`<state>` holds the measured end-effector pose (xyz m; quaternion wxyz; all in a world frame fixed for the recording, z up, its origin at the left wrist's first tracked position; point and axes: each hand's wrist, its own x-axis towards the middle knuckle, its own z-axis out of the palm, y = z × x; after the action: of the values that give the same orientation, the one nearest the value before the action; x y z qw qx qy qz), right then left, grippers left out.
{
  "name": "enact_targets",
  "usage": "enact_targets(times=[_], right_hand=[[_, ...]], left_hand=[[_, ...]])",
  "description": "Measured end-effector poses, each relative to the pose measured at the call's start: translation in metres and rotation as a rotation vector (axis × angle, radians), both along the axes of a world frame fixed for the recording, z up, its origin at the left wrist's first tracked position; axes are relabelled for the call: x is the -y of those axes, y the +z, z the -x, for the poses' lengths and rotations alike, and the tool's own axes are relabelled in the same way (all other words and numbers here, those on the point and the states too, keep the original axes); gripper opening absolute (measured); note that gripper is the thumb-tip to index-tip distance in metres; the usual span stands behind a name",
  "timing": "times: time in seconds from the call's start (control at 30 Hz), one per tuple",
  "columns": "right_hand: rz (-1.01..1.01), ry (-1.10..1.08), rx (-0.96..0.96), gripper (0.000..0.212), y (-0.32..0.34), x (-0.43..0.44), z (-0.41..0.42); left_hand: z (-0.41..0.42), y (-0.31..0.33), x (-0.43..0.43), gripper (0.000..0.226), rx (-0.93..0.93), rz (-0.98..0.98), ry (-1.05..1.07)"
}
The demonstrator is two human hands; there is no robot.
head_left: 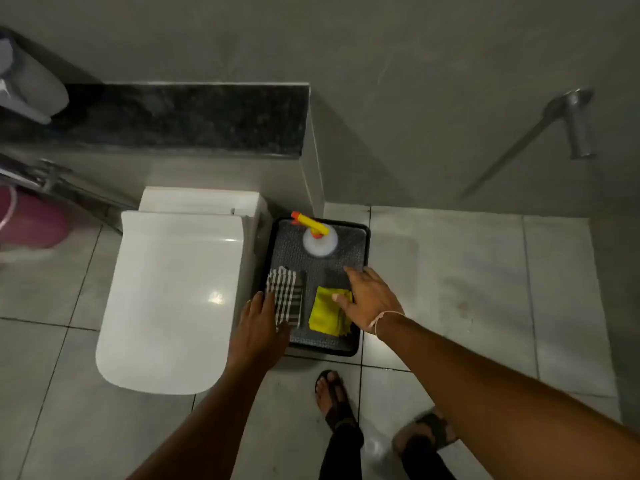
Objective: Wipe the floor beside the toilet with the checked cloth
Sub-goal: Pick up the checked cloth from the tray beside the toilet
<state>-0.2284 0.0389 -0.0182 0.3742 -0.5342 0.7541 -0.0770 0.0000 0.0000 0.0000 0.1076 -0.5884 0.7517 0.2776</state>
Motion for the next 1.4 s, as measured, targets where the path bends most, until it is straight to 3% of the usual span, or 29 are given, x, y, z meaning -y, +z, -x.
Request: enact_targets(times=[0.2,0.63,0.8,1.1,1.4], right_hand=[[-0.064,0.15,0.01,0.073,-0.073,0.04,-0.033],[0.008,0.394,-0.132,0.08,-0.164,0.095,-0.077],[0.067,0.402,-0.194,0.08,-0.177,0.114,-0.091],[0.014,0.381,-0.205,0.052,-0.187,0.12,-0.096],[-0.011,0.173,0.021,0.054,-0.164,0.105,-0.08]], left_hand=[[-0.011,-0.076,0.01,0.066,-0.031,-0.134,0.337],[-0.026,-0.168,0.032,0.061,0.014,-0.244,0.514],[-0.023,-0.182,0.037,0.049,0.001,-0.197,0.522],[-0.015,-0.192,0.041,0.04,-0.036,-0.191,0.657],[-0.007,-0.159,0.034,0.035,-0.203,-0.216,0.779]])
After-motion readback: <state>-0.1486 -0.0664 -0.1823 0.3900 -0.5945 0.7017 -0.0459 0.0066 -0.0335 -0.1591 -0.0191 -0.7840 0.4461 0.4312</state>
